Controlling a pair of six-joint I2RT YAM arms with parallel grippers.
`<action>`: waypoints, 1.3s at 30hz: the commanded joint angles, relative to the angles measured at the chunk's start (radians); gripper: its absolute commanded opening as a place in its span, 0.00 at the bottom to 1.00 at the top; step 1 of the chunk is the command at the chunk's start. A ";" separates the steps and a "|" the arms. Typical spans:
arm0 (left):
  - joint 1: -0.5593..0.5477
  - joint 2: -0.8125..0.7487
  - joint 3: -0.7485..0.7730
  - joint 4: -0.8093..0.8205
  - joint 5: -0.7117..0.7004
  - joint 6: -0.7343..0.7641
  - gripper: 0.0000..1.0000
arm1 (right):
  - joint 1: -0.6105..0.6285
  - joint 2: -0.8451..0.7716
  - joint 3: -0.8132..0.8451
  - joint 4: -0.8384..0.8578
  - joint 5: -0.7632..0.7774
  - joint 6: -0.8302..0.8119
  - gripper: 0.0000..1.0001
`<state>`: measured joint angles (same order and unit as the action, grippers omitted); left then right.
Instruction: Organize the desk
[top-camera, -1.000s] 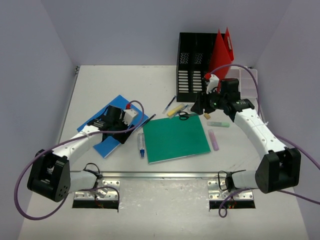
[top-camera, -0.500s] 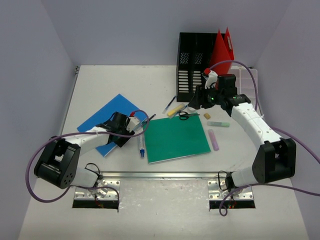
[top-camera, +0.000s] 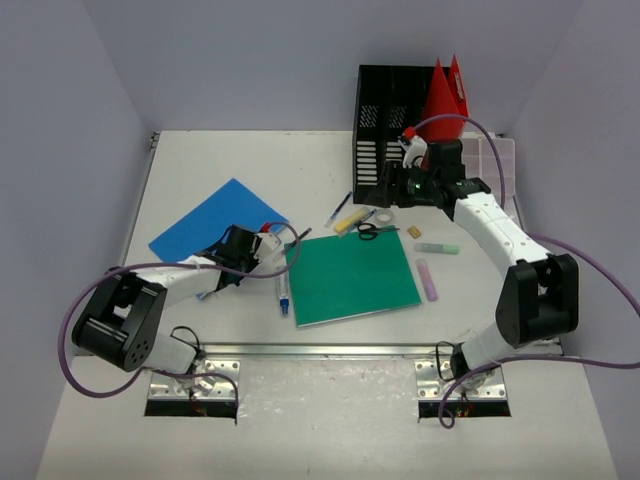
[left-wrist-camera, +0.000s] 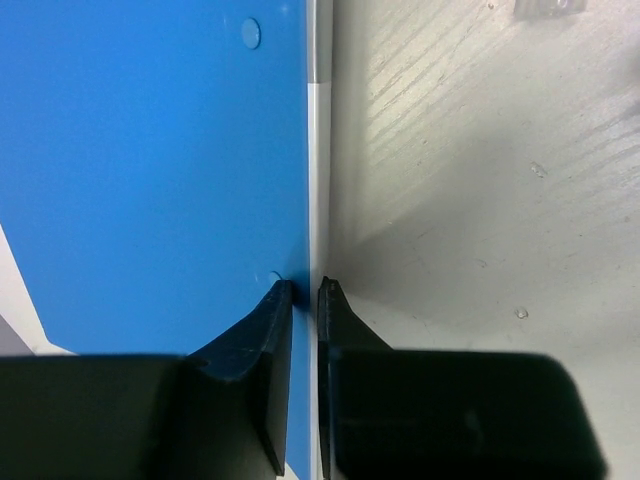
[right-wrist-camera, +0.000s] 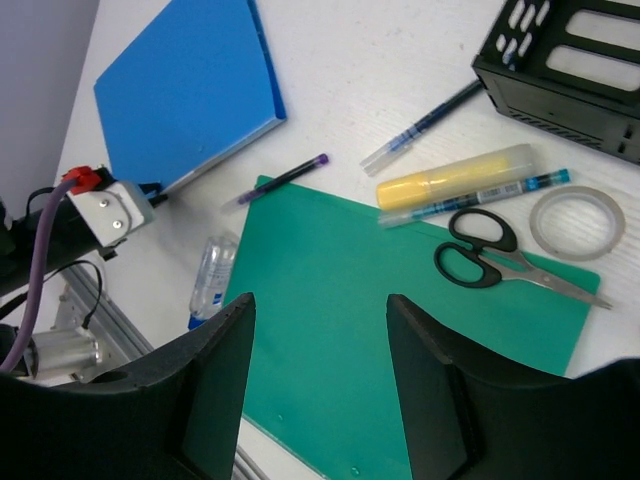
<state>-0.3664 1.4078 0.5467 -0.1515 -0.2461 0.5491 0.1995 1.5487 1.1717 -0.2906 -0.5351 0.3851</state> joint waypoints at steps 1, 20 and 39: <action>0.026 -0.002 0.040 -0.125 0.143 -0.046 0.00 | 0.041 -0.007 0.072 0.105 -0.093 -0.061 0.58; 0.131 -0.181 0.331 -0.483 0.589 -0.058 0.00 | 0.184 -0.056 -0.104 0.304 -0.320 -1.104 0.68; 0.189 -0.171 0.404 -0.571 0.741 -0.045 0.00 | 0.340 0.091 -0.172 0.509 -0.232 -1.169 0.69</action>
<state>-0.1880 1.2499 0.9143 -0.7070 0.4133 0.5028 0.5336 1.6047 0.9894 0.0999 -0.7930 -0.8098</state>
